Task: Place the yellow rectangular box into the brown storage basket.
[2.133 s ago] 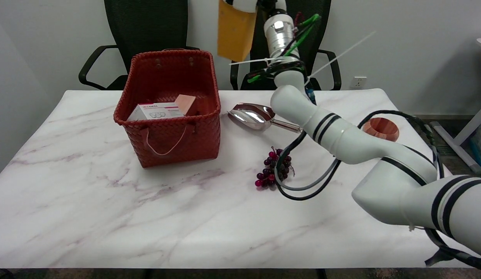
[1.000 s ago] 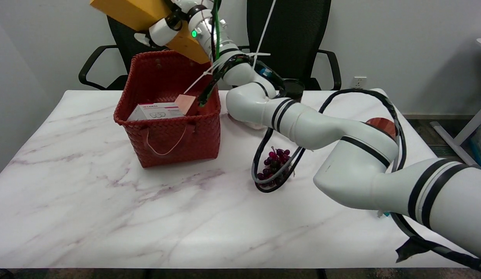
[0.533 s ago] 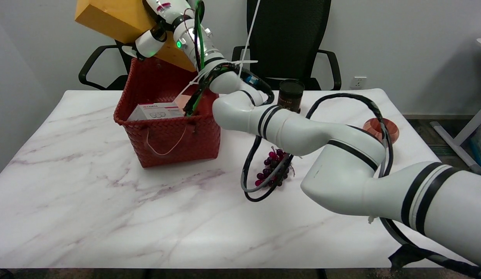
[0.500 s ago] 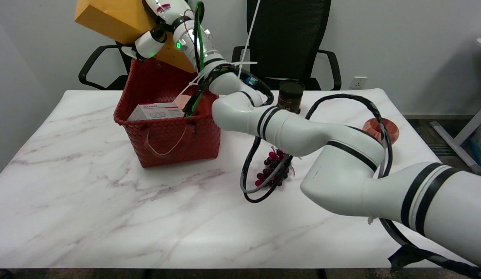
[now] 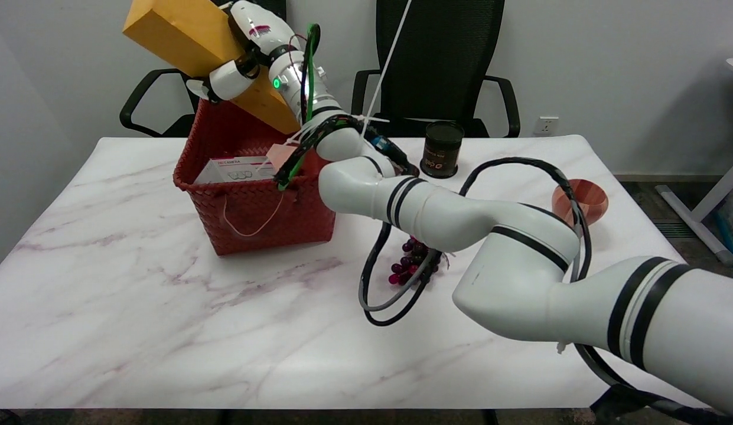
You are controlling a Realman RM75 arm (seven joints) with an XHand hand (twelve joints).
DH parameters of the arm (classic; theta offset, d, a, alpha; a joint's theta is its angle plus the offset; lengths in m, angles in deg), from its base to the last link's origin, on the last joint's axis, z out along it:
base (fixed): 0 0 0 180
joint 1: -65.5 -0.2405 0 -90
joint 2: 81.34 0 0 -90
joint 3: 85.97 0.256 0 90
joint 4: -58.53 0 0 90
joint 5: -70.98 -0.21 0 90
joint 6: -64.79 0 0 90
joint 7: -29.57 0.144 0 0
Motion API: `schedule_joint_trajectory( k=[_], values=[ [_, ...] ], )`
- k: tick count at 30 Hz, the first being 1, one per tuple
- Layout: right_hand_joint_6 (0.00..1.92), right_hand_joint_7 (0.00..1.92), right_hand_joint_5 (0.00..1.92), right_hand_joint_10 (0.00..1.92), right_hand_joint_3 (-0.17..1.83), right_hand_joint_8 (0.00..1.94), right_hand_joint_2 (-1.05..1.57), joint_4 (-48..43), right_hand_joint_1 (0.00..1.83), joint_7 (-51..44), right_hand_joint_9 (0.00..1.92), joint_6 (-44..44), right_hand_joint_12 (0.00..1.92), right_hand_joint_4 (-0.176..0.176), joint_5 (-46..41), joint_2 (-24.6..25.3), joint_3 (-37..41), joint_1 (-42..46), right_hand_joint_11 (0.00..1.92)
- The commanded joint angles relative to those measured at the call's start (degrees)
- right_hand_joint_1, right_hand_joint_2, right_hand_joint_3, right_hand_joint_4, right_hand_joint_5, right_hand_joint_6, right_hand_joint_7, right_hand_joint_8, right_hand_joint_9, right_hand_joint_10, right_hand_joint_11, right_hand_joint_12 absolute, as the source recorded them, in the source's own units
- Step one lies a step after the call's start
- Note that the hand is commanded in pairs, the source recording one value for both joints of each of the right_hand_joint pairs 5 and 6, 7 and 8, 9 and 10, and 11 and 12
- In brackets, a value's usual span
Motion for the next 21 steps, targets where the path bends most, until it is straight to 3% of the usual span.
schedule_joint_trajectory(
  k=[1, 14, 18, 21],
  values=[
    [1.09, 1.24, 1.09, 1.03, 0.91, 1.24, 0.52, 0.80, 1.12, 1.26, 1.03, 0.66, 0.90, 0.000, -5.17, 0.55, 0.32, 1.88, 0.90],
    [1.02, 1.22, 1.02, 1.00, 0.84, 1.22, 0.52, 0.69, 1.11, 1.26, 1.00, -0.77, 0.84, 0.000, -8.62, 0.36, 0.32, 3.61, 0.84],
    [0.90, 1.16, 0.90, 0.90, 0.82, 1.16, 0.47, 0.66, 1.12, 1.26, 0.90, -1.39, 0.68, 0.000, -9.48, 0.36, 0.32, 4.57, 0.68],
    [0.76, 1.03, 0.76, 0.71, 0.86, 1.03, 0.36, 0.67, 1.10, 1.26, 0.71, -2.11, 0.41, 0.000, -10.76, 0.23, 0.32, 5.32, 0.41]
  ],
)
